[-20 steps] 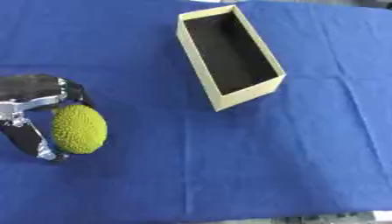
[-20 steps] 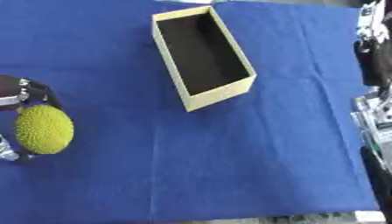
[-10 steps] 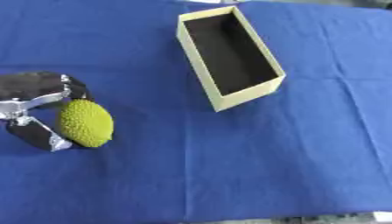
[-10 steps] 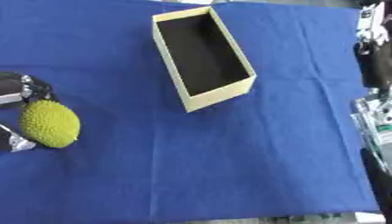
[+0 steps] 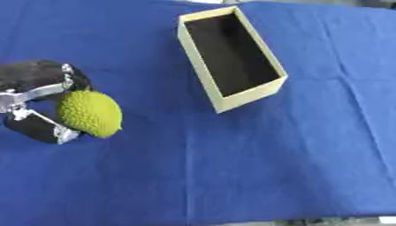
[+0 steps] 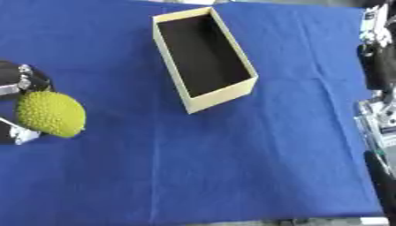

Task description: Pick up objects on the table and place them in the box.

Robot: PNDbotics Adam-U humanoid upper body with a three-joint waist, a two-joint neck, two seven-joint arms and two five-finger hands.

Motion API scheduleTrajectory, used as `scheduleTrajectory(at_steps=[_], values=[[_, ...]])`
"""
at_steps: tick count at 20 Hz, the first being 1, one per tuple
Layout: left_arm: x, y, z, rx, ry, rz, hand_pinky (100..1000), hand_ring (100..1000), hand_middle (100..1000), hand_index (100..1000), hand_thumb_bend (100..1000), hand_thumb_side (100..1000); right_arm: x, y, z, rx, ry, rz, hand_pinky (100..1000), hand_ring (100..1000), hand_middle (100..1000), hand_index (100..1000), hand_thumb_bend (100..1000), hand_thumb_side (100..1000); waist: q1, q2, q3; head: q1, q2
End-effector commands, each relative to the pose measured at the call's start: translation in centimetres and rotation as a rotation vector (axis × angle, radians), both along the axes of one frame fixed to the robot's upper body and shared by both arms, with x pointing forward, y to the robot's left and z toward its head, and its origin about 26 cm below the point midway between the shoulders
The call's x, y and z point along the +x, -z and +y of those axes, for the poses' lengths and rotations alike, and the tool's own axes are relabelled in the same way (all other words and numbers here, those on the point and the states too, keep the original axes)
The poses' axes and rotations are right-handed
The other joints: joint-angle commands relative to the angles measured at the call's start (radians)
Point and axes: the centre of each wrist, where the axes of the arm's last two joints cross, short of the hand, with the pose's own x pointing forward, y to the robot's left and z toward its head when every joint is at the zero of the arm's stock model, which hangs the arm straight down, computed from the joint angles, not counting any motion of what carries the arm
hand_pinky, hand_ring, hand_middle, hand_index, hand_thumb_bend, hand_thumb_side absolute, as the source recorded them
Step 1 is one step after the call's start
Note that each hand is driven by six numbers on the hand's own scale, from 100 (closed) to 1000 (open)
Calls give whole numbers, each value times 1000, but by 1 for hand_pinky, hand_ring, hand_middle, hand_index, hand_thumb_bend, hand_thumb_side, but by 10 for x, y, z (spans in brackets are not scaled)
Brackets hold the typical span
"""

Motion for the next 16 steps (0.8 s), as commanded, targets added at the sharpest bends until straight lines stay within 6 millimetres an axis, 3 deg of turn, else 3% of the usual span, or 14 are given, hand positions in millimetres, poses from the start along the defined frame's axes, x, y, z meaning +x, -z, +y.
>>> scheduleTrajectory(at_steps=[1, 2, 3, 16], values=[[-3, -16, 3, -48, -5, -62, 398, 519, 471, 508, 197, 176, -3, -7, -2, -10, 4, -23, 828, 839, 662, 821, 100, 581, 5, -23, -2, 2, -13], [-3, -16, 2, -56, -3, -69, 387, 507, 478, 509, 272, 158, -3, -7, -2, -9, 4, -24, 829, 839, 662, 821, 100, 580, 6, -23, -3, 2, -14], [-4, -17, 1, -63, 2, -78, 385, 504, 486, 515, 280, 154, -3, -7, -2, -9, 4, -23, 829, 839, 662, 821, 100, 580, 6, -24, -3, 2, -15], [-15, -40, -13, -185, 118, -264, 366, 478, 483, 514, 269, 115, -3, -8, -3, -10, 5, -31, 828, 839, 663, 821, 100, 581, 9, -27, -2, 4, -30]])
